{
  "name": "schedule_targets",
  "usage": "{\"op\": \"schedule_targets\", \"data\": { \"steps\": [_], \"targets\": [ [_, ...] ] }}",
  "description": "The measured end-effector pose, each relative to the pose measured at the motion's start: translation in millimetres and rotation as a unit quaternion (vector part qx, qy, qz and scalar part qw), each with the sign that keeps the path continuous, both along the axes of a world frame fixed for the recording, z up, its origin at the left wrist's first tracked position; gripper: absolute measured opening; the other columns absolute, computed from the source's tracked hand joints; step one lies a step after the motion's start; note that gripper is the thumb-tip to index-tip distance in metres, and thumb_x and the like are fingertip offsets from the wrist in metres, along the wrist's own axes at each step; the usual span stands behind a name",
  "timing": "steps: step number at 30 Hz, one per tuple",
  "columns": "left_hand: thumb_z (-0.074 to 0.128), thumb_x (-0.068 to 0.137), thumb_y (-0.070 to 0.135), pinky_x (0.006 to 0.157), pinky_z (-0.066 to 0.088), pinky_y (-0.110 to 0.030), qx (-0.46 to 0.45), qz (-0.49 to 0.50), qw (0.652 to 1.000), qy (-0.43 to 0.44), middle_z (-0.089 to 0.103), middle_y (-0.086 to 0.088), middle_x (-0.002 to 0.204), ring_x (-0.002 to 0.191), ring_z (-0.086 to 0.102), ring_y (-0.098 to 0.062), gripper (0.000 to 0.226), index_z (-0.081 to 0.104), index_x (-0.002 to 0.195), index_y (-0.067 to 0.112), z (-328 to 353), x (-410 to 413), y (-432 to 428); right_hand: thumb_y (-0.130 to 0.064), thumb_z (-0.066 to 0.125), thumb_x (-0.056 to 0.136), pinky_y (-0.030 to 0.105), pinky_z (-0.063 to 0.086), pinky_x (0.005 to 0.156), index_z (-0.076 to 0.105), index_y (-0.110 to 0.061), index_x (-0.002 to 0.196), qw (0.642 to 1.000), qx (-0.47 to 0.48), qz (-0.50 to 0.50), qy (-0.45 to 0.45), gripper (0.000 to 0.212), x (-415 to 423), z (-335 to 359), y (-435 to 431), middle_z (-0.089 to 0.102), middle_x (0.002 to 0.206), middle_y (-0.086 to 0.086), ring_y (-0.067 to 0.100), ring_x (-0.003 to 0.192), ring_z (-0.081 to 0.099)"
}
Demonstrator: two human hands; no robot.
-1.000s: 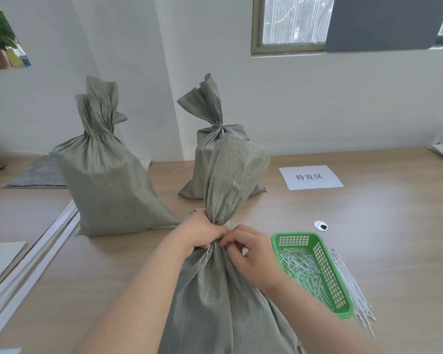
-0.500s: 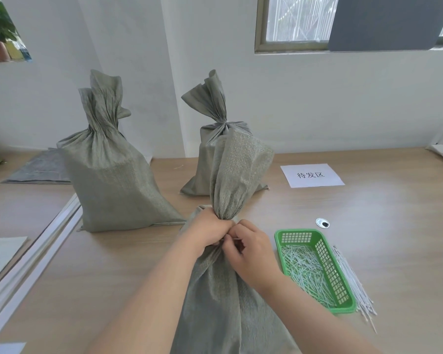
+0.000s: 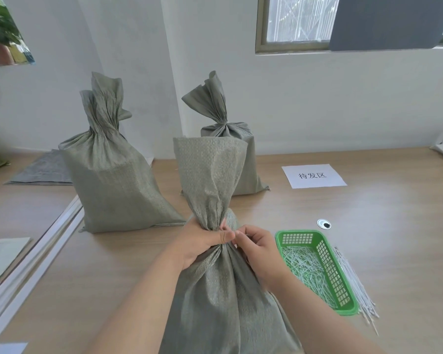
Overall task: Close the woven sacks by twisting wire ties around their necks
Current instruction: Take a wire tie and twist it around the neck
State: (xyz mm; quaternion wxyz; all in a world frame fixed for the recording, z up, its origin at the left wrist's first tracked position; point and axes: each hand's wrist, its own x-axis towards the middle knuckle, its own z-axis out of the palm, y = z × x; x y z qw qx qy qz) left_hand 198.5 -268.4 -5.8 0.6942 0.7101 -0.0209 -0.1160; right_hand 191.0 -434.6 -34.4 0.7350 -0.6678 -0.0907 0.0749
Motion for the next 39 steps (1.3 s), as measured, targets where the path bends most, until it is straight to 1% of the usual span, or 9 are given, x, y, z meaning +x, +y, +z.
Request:
{"op": "schedule_targets", "data": {
  "steps": [3,6,11,15,22,29,33,37,39],
  "targets": [
    [0.090,0.060,0.007,0.096,0.052,-0.052,0.015,-0.006,1.000,-0.005,0.064,-0.014,0.083,0.084,0.062,-0.025,0.034,0.059,0.067,0.020,1,-2,1,-0.007,0.058,0.098,0.013,0.030,0.045,0.057,-0.001,0.074,0.999,0.027,0.027,0.036,0.025,3,3,-2,0.045,0.050,-0.006,0.002,0.044,0.036],
    [0.088,0.064,0.005,0.095,0.054,-0.053,0.029,-0.021,0.999,-0.019,0.065,-0.015,0.080,0.084,0.066,-0.029,0.028,0.064,0.064,0.020,5,-2,0,-0.006,0.061,0.094,0.016,0.032,0.045,0.057,0.000,0.070,0.996,0.056,0.037,0.056,0.025,6,3,-7,0.045,0.050,0.002,0.009,0.045,0.037],
    [0.083,0.077,0.001,0.082,0.054,-0.033,0.002,-0.024,1.000,-0.013,0.065,-0.008,0.081,0.084,0.065,-0.022,0.027,0.063,0.072,0.017,2,-2,1,-0.001,0.062,0.081,0.020,0.045,0.055,0.064,0.004,0.080,0.979,0.169,0.065,0.097,0.005,9,-4,-17,0.060,0.065,0.013,0.014,0.051,0.048],
    [0.076,0.085,0.003,0.068,0.049,-0.018,0.006,-0.008,1.000,0.025,0.069,-0.004,0.083,0.081,0.064,-0.011,0.012,0.069,0.086,0.013,7,-2,0,0.015,0.052,0.092,0.023,0.051,0.059,0.067,0.002,0.095,0.974,0.185,0.069,0.108,0.020,13,-10,-19,0.069,0.081,0.018,0.017,0.060,0.059],
    [0.076,0.088,0.015,0.078,0.042,-0.032,0.033,0.032,0.998,0.044,0.074,-0.007,0.093,0.088,0.064,-0.017,0.007,0.074,0.094,0.017,5,0,-2,0.011,0.055,0.092,0.023,0.053,0.063,0.070,0.004,0.098,0.975,0.186,0.070,0.095,0.017,11,-10,-18,0.070,0.085,0.017,0.018,0.065,0.060],
    [0.082,0.083,0.034,0.077,0.049,-0.037,0.015,0.020,0.999,0.022,0.072,-0.013,0.091,0.086,0.069,-0.023,0.048,0.066,0.102,-0.007,10,-6,-3,0.010,0.055,0.093,0.022,0.048,0.059,0.075,-0.007,0.088,0.977,0.185,0.064,0.084,0.026,10,-5,-10,0.068,0.080,0.014,0.016,0.062,0.056],
    [0.081,0.084,0.028,0.078,0.049,-0.035,0.004,0.022,1.000,0.021,0.074,-0.012,0.092,0.088,0.069,-0.022,0.042,0.067,0.104,-0.006,9,-7,-2,0.008,0.058,0.092,0.022,0.048,0.058,0.075,-0.007,0.088,0.977,0.191,0.061,0.079,0.023,9,-6,-8,0.067,0.079,0.014,0.015,0.060,0.056],
    [0.073,0.090,0.016,0.068,0.052,-0.024,0.005,0.019,1.000,0.018,0.073,-0.005,0.083,0.080,0.070,-0.014,0.005,0.071,0.089,0.011,10,-7,-3,0.008,0.059,0.092,0.022,0.047,0.057,0.075,-0.006,0.088,0.975,0.195,0.050,0.088,0.022,10,-8,-7,0.067,0.078,0.015,0.015,0.059,0.055],
    [0.071,0.090,0.010,0.066,0.052,-0.024,-0.003,0.011,1.000,0.009,0.070,-0.006,0.080,0.078,0.069,-0.016,0.008,0.068,0.083,0.012,10,-6,-4,0.007,0.061,0.091,0.022,0.047,0.057,0.075,-0.007,0.087,0.977,0.192,0.046,0.086,0.020,10,-7,-7,0.068,0.078,0.014,0.015,0.059,0.055]
  ]
}}
